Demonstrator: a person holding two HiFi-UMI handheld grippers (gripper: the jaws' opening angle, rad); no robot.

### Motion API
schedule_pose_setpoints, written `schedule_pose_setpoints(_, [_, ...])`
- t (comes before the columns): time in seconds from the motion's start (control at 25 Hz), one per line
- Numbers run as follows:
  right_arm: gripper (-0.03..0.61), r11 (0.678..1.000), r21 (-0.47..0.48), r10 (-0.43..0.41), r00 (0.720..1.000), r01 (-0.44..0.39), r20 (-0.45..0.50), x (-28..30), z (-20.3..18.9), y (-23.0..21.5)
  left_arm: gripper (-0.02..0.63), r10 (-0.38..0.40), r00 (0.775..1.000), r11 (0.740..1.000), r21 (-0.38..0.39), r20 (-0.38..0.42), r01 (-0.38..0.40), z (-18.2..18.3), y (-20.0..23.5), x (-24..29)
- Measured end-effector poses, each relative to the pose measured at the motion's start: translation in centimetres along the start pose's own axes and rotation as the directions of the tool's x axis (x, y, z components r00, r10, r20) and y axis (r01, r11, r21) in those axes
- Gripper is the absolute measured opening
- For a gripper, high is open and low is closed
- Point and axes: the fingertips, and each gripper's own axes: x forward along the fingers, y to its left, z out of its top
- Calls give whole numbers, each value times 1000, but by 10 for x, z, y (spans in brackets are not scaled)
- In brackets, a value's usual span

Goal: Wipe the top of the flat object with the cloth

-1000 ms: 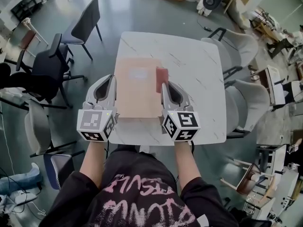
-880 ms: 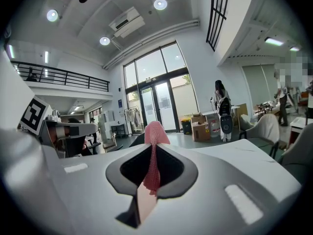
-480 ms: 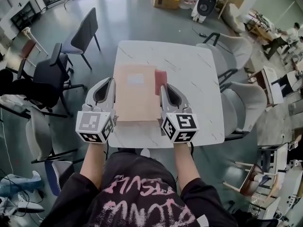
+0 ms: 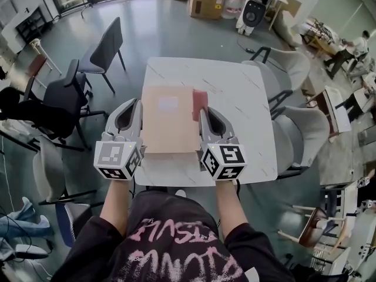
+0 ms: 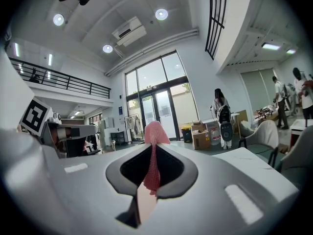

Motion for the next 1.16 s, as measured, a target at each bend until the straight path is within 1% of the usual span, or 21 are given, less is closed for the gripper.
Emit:
schedule_pose_setpoints(0.16, [44, 1000, -15, 2, 1000, -2, -1, -2, 1, 1, 2, -1, 1000, 1000, 9, 0, 1, 1, -2, -2])
schedule_pose_setpoints(0.48, [44, 1000, -7, -2, 1000, 2, 5, -6, 3, -5, 2, -5, 1000, 1000, 10, 16, 4, 7, -6, -2])
schedule_pose_setpoints(0.72, [44, 1000, -10, 9, 1000, -9, -2, -6, -2, 0, 2, -5, 1000, 1000, 23, 14, 5, 5, -5, -5])
schedule_pose_setpoints(1.16, [44, 1000, -11, 26, 1000, -26, -10, 1, -4, 10, 2, 7, 1000, 1000, 13, 2, -7, -2, 5, -7])
